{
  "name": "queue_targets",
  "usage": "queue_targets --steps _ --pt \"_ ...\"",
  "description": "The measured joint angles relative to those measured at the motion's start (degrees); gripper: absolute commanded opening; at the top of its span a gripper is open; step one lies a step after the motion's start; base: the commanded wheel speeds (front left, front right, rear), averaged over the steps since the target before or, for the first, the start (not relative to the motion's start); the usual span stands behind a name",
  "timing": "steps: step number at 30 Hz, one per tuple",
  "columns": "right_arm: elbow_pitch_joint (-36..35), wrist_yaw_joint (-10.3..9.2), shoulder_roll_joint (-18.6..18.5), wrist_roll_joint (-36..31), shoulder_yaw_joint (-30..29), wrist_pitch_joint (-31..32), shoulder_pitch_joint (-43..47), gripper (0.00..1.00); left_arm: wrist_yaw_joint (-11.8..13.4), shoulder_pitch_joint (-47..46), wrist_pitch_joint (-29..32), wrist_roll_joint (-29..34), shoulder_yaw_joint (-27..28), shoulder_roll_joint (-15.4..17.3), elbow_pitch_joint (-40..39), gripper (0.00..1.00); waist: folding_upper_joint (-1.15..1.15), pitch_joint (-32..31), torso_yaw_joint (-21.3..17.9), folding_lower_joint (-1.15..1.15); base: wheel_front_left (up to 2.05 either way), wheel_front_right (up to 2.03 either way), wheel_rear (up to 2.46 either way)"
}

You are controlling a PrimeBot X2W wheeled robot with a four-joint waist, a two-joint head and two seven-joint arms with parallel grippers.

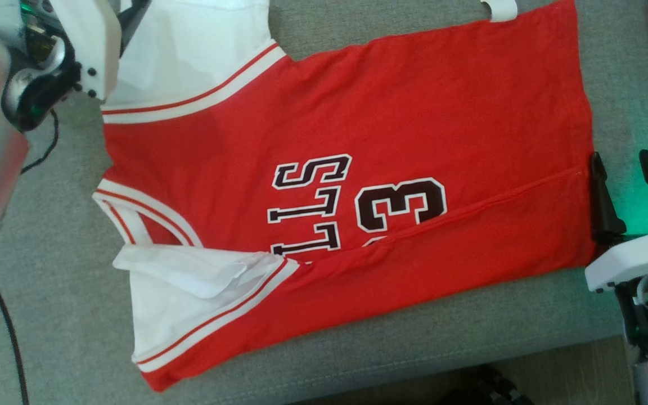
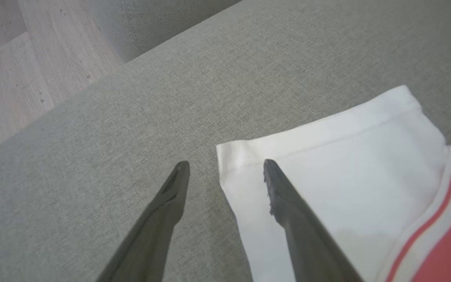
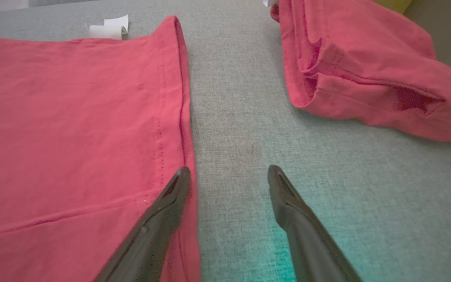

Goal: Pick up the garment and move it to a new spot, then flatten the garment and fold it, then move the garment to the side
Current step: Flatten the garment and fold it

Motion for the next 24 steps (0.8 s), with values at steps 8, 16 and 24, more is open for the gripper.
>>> queue_targets --steps 8,16,24 --pt "0.4 0.0 0.6 -0.2 -0.1 -0.5 -0.7 1.0 0.0 -3.4 -1.1 -1.5 -3.6 1.0 4.4 1.0 0.0 0.9 -1.1 0.0 0.0 0.0 0.0" --pt "0.6 0.0 1.1 -0.4 -0.1 -1.0 -0.7 1.0 0.0 -5.0 -2.0 -2.6 -6.0 1.2 7.0 1.0 0.0 1.6 -1.9 0.0 0.0 0.0 0.0" --pt "1.0 0.0 1.3 -0.4 -0.1 -1.3 -0.7 1.0 0.0 -6.9 -2.6 -4.2 -9.2 1.9 7.6 0.36 0.0 1.7 -2.6 -0.01 0.0 0.0 0.0"
